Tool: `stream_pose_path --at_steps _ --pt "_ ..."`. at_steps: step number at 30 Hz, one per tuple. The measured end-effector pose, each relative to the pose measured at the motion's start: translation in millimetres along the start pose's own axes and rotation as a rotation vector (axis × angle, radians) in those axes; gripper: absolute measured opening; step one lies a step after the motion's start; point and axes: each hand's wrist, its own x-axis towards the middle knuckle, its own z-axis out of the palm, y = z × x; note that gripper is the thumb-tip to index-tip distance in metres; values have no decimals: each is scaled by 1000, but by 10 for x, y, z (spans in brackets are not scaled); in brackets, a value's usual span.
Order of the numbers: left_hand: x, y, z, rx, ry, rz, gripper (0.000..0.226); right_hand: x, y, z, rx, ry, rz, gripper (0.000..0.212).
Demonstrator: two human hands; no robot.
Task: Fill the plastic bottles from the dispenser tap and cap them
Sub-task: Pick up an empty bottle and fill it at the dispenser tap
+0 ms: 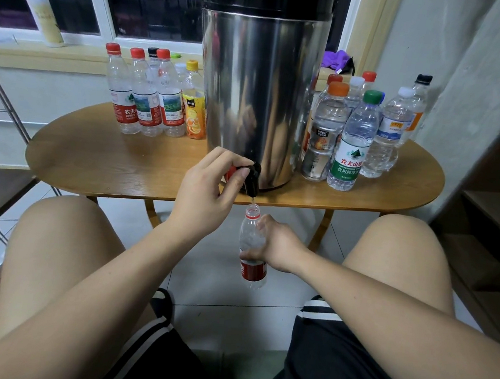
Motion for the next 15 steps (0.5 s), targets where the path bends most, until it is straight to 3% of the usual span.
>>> stream_pose_path --at_steps 15 --pt "4 -9 -5 7 3 3 12 7 -21 -9 -15 8 0 84"
